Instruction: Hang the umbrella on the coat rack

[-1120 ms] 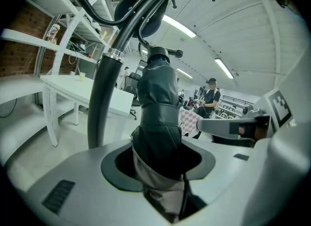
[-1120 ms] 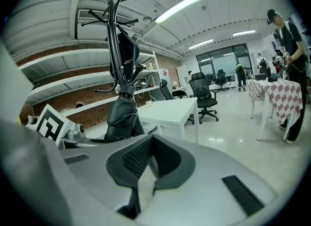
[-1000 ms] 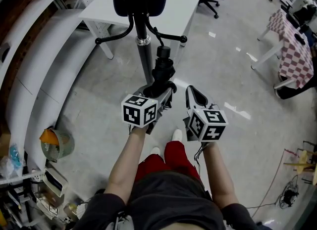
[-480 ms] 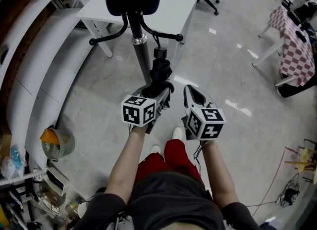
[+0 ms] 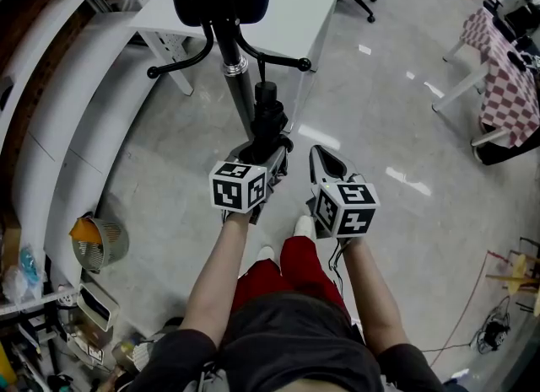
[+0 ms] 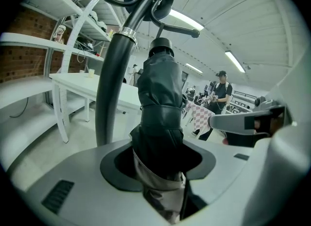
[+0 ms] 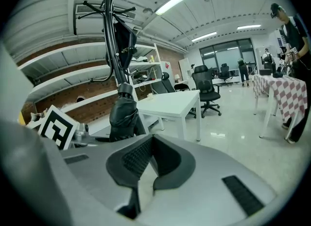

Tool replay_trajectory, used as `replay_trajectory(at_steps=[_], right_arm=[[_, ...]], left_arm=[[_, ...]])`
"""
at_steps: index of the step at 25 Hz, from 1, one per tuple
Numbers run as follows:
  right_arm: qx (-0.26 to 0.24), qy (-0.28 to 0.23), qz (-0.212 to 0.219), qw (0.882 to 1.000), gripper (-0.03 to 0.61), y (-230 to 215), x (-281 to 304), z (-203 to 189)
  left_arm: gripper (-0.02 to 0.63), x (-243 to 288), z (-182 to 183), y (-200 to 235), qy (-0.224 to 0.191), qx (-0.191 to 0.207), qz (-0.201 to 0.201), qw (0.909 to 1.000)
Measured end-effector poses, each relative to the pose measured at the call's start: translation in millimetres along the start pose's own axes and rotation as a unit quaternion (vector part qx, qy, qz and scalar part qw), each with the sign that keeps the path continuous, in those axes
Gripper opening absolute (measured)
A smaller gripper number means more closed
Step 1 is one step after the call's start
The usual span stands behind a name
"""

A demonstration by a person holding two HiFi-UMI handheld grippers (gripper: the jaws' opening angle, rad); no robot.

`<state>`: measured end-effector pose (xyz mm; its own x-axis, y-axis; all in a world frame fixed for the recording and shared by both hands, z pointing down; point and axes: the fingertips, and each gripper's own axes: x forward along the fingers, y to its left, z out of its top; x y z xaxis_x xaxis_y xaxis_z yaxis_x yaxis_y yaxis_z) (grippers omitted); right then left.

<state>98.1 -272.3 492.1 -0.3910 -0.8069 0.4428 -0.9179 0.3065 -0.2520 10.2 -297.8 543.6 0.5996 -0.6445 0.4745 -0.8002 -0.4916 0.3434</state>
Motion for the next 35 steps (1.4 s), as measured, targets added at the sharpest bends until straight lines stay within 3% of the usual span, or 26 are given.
replay_trajectory(at_steps=[35], right_arm=[[0.001, 0.055, -0.001, 0.999, 0.017, -8, 52, -30]], left_arm=[[0.225, 62, 6, 43, 0.048, 0.057, 0.051, 0.9959]])
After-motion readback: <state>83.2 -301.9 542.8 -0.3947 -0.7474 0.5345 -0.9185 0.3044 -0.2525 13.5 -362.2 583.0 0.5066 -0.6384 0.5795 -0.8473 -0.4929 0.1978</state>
